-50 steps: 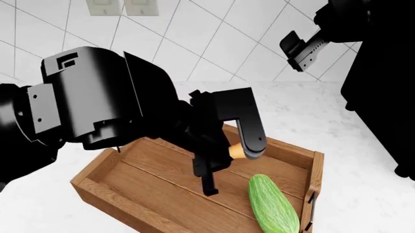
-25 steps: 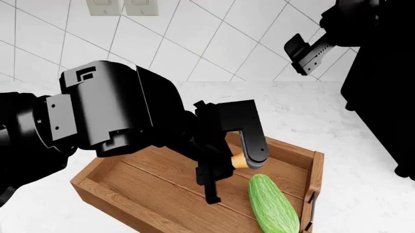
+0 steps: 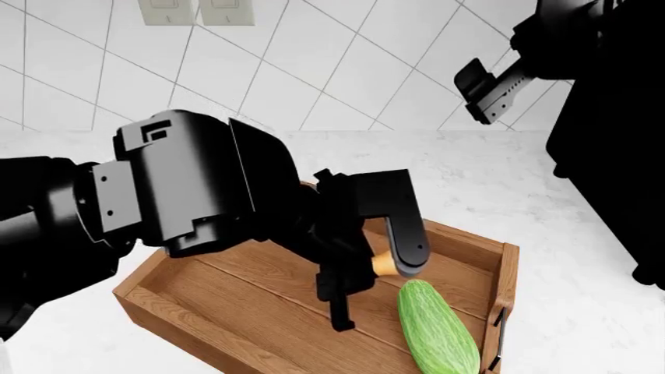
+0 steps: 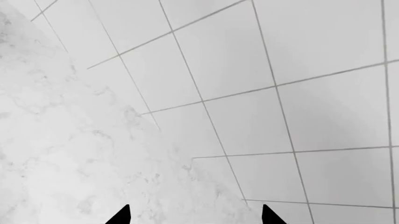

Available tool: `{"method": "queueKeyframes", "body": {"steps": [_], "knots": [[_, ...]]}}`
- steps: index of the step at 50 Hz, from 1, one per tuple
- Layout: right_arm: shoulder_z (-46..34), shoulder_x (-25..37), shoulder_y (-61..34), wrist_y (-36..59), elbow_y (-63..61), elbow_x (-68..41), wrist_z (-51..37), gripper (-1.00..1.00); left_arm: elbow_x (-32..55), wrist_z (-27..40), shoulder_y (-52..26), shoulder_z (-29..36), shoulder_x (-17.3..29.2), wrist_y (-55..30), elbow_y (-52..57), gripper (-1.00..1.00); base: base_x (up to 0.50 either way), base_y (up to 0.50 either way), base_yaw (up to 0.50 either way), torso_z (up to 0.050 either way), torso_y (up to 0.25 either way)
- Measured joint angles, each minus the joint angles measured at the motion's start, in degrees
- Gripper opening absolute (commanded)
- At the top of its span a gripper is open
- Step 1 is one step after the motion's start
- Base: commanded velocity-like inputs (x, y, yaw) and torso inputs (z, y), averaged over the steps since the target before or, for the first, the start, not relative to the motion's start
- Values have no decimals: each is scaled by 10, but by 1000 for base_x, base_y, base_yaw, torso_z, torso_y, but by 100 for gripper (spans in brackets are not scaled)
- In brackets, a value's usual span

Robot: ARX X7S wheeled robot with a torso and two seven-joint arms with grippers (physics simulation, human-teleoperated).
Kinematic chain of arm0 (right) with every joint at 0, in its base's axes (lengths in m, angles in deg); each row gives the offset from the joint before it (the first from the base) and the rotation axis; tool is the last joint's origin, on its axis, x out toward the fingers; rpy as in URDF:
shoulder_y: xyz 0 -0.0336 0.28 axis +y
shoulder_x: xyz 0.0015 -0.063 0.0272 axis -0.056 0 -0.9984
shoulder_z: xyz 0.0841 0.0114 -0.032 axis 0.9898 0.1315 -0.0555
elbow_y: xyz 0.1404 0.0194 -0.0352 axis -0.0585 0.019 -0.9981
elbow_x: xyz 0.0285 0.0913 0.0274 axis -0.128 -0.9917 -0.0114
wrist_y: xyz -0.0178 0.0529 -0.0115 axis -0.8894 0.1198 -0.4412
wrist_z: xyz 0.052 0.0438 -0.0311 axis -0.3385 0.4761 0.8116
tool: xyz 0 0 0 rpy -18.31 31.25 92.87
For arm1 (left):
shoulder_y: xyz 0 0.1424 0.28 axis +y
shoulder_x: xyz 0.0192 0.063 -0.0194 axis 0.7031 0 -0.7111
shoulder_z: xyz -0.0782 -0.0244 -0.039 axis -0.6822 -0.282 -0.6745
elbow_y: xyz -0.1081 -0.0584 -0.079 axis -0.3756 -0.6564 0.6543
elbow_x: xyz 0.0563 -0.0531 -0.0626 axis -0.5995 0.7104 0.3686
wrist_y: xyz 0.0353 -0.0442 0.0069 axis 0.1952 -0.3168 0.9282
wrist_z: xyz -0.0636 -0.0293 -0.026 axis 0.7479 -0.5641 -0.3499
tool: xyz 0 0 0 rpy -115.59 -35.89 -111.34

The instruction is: Place the two vegetables and bowl onto the tray for setting up a vegetable dip station.

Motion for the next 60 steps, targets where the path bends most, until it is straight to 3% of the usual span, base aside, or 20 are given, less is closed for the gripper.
{"method": "queueKeyframes", "body": {"steps": [10,11,37,60], "knots": [[1,1,3,-2,0,1,0,100,-2,2,6,2,1,4,-6,-100,0,0,0,0,0],[1,2,3,-2,0,1,0,100,-2,3,6,2,1,3,-5,100,0,0,0,0,0],[-1,-5,2,-7,7,10,8,100,35,33,-23,-31,16,-23,30,100,0,0,0,0,0],[11,11,-6,17,-25,-5,-16,100,122,130,-78,-120,131,-73,92,100,0,0,0,0,0]]}}
